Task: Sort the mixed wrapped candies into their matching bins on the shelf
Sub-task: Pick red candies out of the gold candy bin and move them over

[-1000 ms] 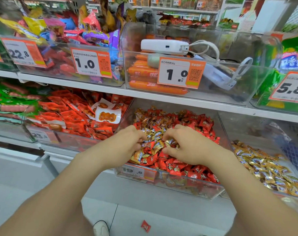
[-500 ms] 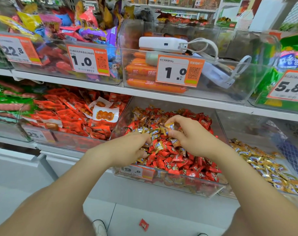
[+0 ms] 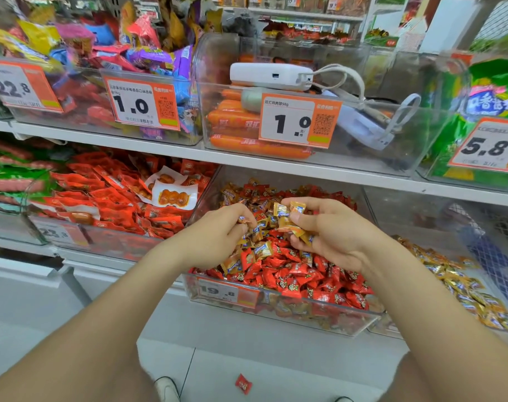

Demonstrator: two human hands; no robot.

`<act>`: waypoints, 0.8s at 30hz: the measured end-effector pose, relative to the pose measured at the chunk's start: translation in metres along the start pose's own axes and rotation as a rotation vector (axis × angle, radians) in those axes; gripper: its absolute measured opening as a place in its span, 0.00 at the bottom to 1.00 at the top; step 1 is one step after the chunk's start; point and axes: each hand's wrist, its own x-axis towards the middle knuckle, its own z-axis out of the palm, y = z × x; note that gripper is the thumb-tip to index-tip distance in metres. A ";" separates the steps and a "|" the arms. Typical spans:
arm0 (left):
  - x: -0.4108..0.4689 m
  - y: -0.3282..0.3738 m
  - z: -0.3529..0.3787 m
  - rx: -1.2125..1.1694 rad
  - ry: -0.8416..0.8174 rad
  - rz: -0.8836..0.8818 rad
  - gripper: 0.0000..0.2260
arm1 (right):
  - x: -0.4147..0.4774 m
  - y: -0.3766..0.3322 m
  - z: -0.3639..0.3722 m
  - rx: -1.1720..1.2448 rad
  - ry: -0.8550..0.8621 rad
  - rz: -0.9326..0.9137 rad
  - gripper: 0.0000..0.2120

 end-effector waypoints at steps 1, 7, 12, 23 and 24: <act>0.000 0.002 0.000 -0.005 0.025 -0.006 0.10 | 0.001 -0.001 0.001 0.091 -0.006 0.047 0.14; 0.005 0.010 0.002 -0.053 0.108 -0.057 0.07 | 0.000 -0.008 -0.001 0.436 -0.016 0.214 0.17; 0.009 0.011 0.004 0.006 0.195 -0.074 0.19 | -0.001 -0.007 -0.004 0.400 0.044 0.222 0.08; 0.011 -0.001 0.002 0.241 -0.002 0.137 0.14 | 0.003 -0.003 0.006 -0.018 0.359 -0.055 0.15; 0.012 -0.001 0.005 0.269 -0.030 0.152 0.14 | 0.003 -0.003 0.007 -0.042 0.355 -0.102 0.15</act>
